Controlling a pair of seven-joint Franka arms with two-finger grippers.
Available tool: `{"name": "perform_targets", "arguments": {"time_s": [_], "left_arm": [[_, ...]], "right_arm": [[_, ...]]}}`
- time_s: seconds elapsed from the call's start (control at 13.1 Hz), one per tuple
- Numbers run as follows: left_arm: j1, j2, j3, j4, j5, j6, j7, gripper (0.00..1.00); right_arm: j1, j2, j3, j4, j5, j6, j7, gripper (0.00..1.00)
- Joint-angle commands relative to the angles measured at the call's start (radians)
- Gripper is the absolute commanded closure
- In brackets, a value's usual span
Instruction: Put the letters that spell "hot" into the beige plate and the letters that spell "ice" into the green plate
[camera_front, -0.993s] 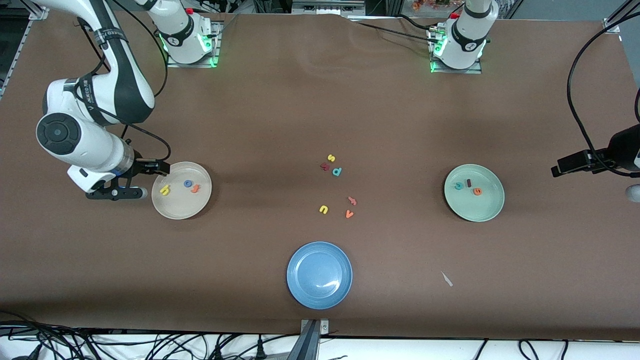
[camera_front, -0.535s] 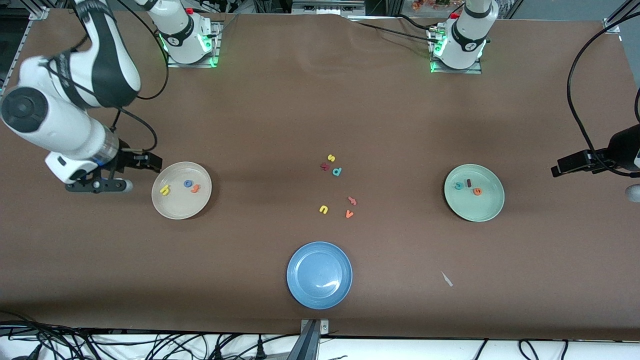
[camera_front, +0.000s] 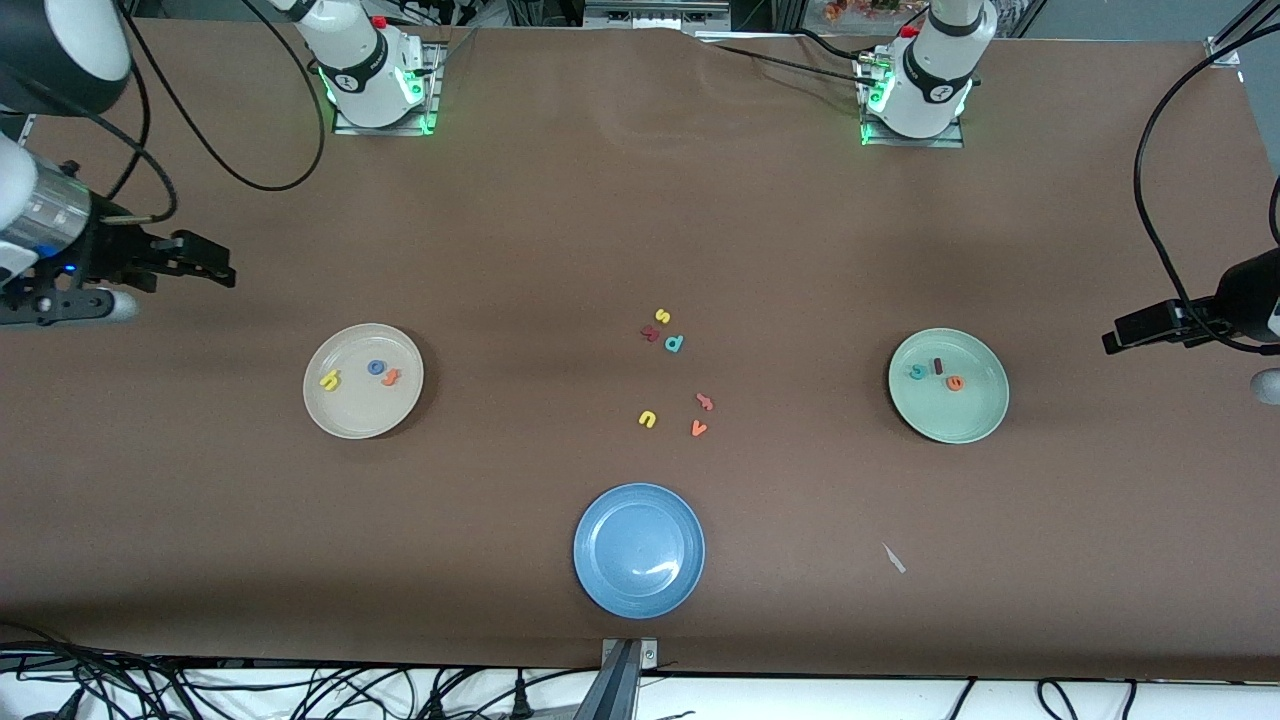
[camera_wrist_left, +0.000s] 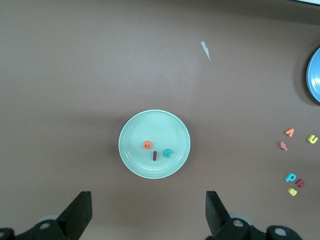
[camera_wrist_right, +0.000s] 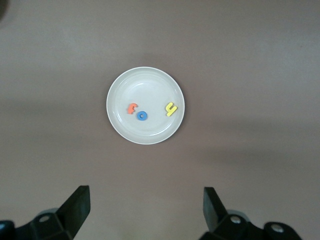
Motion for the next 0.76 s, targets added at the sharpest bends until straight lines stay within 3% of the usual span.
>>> {"name": "perform_targets", "arguments": {"time_s": [0.0,0.69], "left_arm": [[-0.003,-0.023,0.0,-0.025,0.021,0.013,0.022,0.0],[-0.003,-0.023,0.0,-0.025,0.021,0.013,0.022,0.0]], "right_arm": [[0.065,0.013,-0.047,0.042,0.021,-0.037,-0.002,0.0],[0.07,0.007,-0.043,0.056,0.005,-0.119,0.001,0.0]]}}
